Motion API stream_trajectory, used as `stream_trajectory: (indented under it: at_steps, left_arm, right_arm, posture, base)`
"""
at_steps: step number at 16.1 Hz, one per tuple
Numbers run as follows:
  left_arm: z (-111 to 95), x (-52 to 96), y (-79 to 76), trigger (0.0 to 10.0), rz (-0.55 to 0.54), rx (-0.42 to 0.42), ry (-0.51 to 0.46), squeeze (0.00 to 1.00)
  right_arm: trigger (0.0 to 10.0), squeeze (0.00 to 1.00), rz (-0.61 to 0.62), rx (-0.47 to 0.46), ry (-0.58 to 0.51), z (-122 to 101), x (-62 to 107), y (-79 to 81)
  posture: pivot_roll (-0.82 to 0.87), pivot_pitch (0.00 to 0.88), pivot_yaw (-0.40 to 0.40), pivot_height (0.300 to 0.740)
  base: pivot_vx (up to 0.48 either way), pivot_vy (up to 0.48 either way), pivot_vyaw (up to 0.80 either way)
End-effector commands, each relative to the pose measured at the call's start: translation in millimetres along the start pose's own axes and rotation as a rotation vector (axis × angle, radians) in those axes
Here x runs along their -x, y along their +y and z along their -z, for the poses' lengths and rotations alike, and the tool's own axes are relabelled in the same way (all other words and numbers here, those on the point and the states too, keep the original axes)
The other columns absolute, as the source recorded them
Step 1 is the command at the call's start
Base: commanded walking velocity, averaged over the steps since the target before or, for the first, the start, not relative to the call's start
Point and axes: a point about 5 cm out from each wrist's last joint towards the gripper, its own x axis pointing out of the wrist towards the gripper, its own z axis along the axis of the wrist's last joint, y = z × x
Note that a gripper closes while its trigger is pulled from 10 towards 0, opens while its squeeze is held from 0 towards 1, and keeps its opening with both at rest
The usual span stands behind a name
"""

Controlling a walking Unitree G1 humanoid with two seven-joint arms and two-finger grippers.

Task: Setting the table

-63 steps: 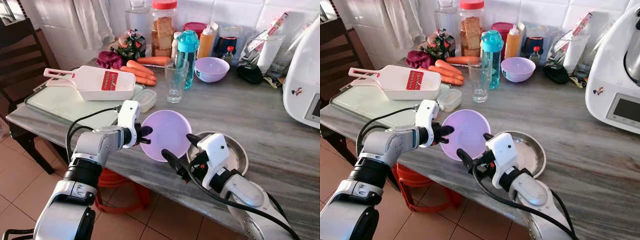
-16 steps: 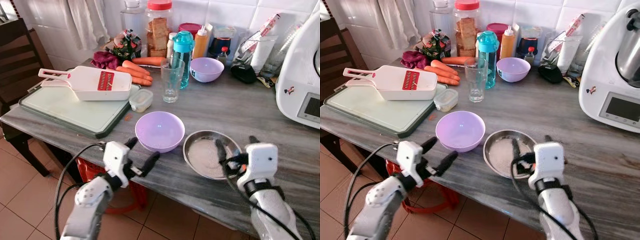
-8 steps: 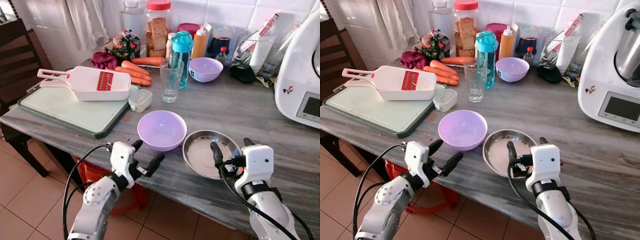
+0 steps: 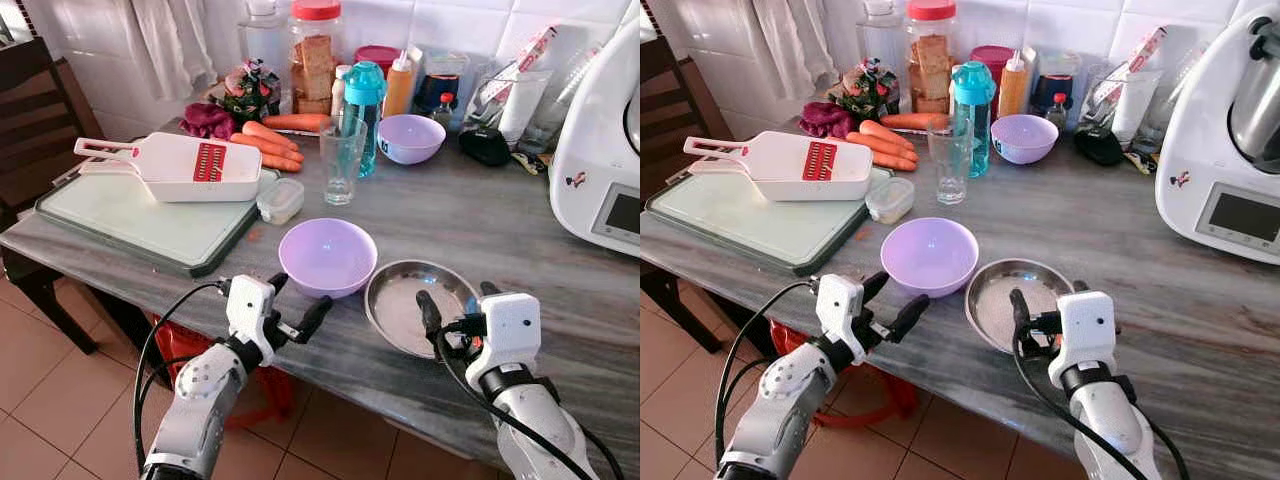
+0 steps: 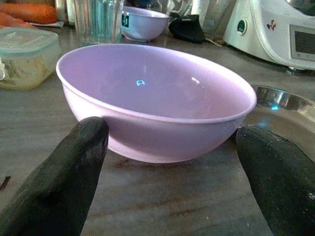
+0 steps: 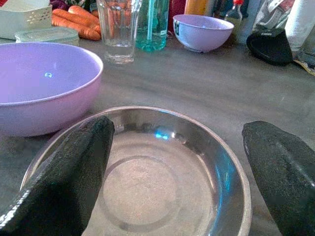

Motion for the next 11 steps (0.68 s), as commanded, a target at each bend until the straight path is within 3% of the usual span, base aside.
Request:
stream_trajectory:
  at_steps: [1, 3, 8, 11]
  left_arm:
    - [-3, 0.2, 4.3, 10.0, -0.023, -0.013, -0.005, 0.0]
    - [-6, 5.7, 11.2, 10.0, -0.061, -0.021, -0.016, 0.0]
    - [-21, 46.7, 39.5, 10.0, -0.231, -0.076, -0.064, 0.0]
    - [-22, 55.1, 41.8, 10.0, -0.255, -0.08, -0.062, 0.0]
  right_arm:
    - [10.0, 0.0, -0.016, -0.004, -0.003, -3, -3.2, 0.6]
    - [10.0, 0.0, -0.022, -0.002, 0.002, -5, -10.4, -2.2]
    - [10.0, 0.0, -0.152, 0.029, 0.113, -1, -36.9, -5.5]
    - [10.0, 0.0, -0.206, 0.08, 0.169, 3, -45.7, -7.4]
  posture:
    - [0.0, 0.021, 0.016, 0.74]
    - [0.0, 0.022, 0.018, 0.74]
    - [0.04, 0.027, 0.009, 0.74]
    - [0.06, 0.021, 0.003, 0.74]
  base:
    - [0.0, 0.0, 0.0]
    - [0.0, 0.0, 0.0]
    - [0.0, 0.0, 0.0]
    - [0.0, 0.0, 0.0]
